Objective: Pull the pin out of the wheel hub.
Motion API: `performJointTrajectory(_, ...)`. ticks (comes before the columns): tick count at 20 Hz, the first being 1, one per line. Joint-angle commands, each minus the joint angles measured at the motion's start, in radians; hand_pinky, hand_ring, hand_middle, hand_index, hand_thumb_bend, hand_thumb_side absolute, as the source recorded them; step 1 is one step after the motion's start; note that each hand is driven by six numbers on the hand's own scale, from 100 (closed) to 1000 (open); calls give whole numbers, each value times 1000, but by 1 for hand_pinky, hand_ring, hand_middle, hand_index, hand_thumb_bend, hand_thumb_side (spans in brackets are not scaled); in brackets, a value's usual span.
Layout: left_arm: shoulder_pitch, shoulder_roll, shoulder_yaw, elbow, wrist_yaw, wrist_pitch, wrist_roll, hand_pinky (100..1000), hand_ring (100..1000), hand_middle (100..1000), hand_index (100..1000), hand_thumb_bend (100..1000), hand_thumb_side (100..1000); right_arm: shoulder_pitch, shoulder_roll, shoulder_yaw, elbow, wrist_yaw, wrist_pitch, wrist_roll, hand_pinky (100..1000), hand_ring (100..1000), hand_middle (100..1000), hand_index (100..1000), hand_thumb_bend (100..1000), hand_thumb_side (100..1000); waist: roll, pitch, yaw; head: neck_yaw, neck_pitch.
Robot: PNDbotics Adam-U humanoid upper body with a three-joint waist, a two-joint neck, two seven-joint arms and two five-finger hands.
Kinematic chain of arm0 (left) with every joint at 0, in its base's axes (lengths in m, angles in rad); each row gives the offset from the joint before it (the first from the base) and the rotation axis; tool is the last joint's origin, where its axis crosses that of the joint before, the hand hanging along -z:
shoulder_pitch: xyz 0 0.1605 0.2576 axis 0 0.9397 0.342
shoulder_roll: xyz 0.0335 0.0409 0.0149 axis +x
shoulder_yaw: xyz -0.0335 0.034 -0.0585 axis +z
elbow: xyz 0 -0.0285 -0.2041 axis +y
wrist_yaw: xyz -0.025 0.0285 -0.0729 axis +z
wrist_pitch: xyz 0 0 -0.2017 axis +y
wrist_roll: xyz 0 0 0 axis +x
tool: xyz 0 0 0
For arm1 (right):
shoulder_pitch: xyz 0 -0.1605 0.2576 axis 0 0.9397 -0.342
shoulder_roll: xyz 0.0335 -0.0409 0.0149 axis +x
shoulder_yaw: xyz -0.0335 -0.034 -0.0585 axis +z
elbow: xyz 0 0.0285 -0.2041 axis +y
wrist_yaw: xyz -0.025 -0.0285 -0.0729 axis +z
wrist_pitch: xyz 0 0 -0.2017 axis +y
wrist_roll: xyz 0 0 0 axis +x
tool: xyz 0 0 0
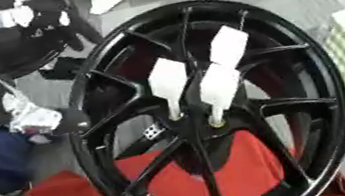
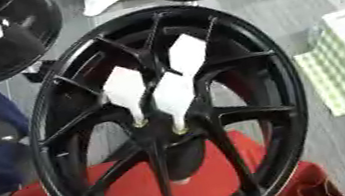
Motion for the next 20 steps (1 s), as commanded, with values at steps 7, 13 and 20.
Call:
performJointTrajectory(7, -61, -57, -7, 95, -26, -29, -22, 822, 835, 840, 897, 545, 406, -45, -6, 3, -4, 8, 0, 7, 745, 669, 618, 711, 100, 647, 3, -7, -29, 16, -26)
performJointTrajectory(13, -85, -88, -13, 140, -34, -48, -43, 825, 844, 867, 908, 535, 387, -57, 4, 9, -2, 8, 2, 6, 743, 666, 616, 709, 100, 652, 7, 4, -44, 25, -33)
performJointTrajectory(20, -99, -113, -17, 174, -40, -75, -74, 827, 853, 884, 916, 508, 303, -71, 15, 17, -1, 9, 5, 8, 742, 664, 613, 708, 100, 658, 11, 16, -54, 34, -40)
